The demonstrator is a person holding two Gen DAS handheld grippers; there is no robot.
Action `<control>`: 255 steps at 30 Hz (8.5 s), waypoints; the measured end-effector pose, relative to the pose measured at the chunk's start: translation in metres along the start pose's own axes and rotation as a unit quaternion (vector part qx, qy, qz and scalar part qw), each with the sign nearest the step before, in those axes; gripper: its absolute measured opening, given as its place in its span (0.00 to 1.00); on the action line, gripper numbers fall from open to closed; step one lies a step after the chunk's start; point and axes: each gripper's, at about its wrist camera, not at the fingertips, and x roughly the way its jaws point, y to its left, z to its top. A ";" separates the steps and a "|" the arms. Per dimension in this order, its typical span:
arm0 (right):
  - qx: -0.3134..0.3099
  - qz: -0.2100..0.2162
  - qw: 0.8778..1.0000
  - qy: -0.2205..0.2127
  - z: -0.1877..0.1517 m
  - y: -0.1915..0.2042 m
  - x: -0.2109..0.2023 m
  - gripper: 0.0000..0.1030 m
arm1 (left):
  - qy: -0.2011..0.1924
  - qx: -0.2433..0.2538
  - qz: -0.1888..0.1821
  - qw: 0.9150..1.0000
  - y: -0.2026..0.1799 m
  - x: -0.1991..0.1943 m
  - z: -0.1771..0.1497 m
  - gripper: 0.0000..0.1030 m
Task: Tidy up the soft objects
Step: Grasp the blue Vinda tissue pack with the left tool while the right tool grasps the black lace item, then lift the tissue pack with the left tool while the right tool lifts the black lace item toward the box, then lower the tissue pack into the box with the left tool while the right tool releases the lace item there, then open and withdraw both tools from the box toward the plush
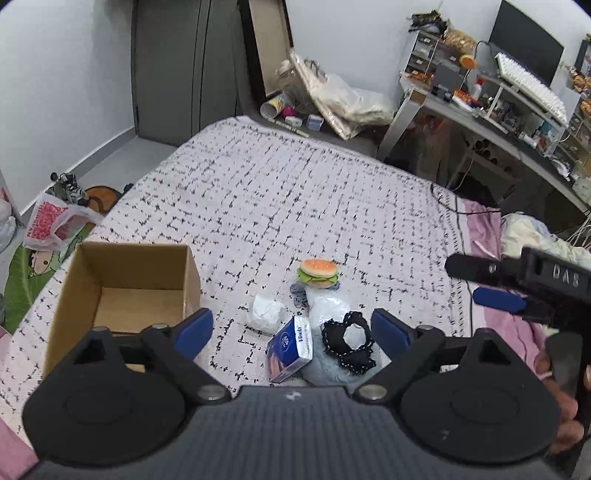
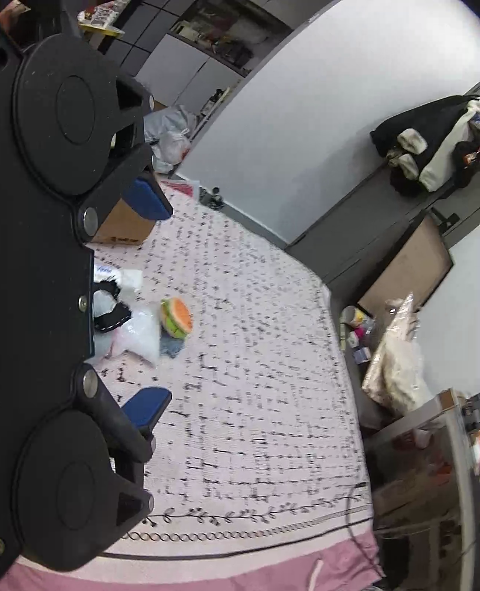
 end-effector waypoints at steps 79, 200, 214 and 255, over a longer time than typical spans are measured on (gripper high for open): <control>0.029 0.040 0.998 0.037 -0.039 -0.012 0.021 0.02 | 0.020 -0.093 -0.022 0.995 0.013 0.016 -0.010 0.17; -0.062 0.028 0.995 0.069 -0.049 0.166 0.111 0.45 | 0.021 -0.165 0.077 0.983 0.193 0.018 0.023 0.83; -0.086 0.020 0.995 0.040 -0.045 0.134 0.050 0.78 | -0.030 -0.143 0.089 0.985 0.148 -0.019 0.009 1.00; -0.065 0.011 0.998 0.017 -0.042 0.027 -0.043 0.97 | -0.007 -0.096 0.077 0.992 0.018 -0.040 -0.032 0.99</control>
